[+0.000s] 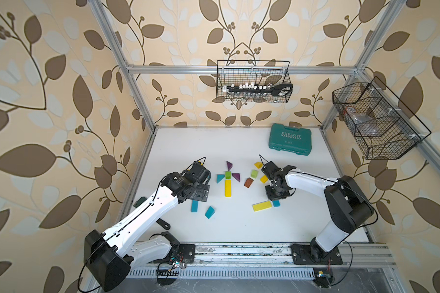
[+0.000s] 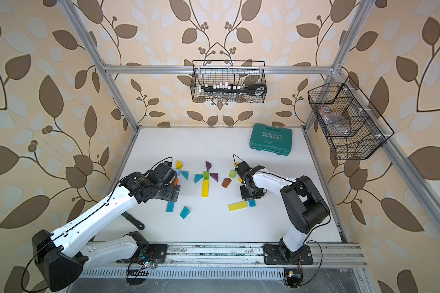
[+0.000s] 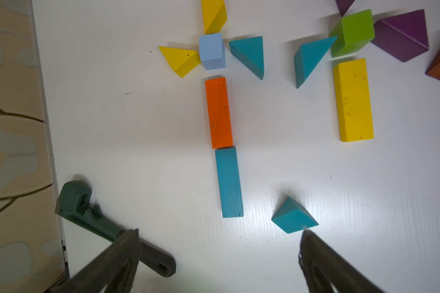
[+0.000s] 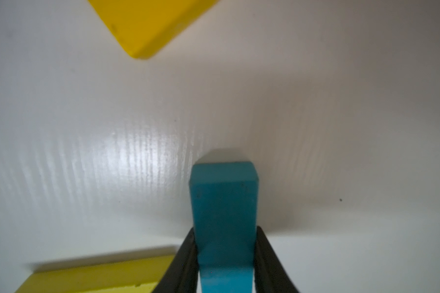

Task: Assemble a small pinwheel with building blocks
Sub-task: Pick up the building block from the center of the board, then place the building block at the center of the board.

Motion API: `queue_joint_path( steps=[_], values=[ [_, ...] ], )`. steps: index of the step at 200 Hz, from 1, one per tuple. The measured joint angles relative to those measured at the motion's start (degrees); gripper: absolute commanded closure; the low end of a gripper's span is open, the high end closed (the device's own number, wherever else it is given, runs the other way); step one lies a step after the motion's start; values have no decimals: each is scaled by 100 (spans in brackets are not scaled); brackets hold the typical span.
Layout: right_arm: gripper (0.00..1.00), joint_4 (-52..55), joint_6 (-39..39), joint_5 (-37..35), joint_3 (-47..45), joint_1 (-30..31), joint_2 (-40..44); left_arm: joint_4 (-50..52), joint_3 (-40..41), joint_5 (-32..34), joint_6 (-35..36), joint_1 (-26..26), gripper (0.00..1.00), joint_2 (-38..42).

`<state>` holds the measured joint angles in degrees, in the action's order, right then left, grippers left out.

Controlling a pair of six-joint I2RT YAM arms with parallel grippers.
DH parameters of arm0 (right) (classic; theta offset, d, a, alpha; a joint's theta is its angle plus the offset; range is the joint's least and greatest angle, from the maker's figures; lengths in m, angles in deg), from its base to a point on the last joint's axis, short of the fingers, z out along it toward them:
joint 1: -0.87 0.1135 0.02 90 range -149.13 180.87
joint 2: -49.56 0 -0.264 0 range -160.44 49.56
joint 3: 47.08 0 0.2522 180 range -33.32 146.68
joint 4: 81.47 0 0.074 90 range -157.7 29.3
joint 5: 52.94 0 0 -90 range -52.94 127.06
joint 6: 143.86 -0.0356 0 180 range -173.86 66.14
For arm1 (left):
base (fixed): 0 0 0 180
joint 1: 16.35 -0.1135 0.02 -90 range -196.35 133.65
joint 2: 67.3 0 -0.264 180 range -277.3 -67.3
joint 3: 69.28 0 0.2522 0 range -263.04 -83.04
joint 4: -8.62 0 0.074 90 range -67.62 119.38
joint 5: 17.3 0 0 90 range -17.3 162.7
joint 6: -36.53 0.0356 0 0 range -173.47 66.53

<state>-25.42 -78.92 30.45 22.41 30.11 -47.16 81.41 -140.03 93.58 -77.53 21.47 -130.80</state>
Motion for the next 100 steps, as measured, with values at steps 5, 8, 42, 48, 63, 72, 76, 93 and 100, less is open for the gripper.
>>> queue_joint_path(
  steps=[5, 8, 42, 48, 63, 72, 76, 93, 100],
  values=[
    [80, 4, -22, 2, 15, 0, -4, 0, 0, 0, 0, 0, 1, 0],
    [81, 9, 22, 4, 24, 0, -9, 0, 0, 0, 0, 0, 1, 0],
    [91, 426, -116, -118, 476, 28, -2, 0, 0, -2, 0, 0, 1, 17],
    [92, 509, -170, -186, 619, 63, 33, 0, 0, -2, 0, -2, 1, 26],
    [92, 643, -363, -326, 957, 284, 208, 0, 0, -4, 2, 0, 1, 50],
    [92, 651, -535, -398, 1128, 505, 330, -2, 0, -4, 2, 0, 1, 68],
    [92, 636, -623, -393, 1200, 645, 374, -2, 0, -4, 2, 0, 1, 76],
    [92, 520, -1029, -457, 1436, 1333, 426, -2, 0, -9, 4, 0, 1, 109],
    [92, 461, -1198, -457, 1550, 1661, 348, -2, 0, -11, 4, 0, 1, 122]
  ],
)
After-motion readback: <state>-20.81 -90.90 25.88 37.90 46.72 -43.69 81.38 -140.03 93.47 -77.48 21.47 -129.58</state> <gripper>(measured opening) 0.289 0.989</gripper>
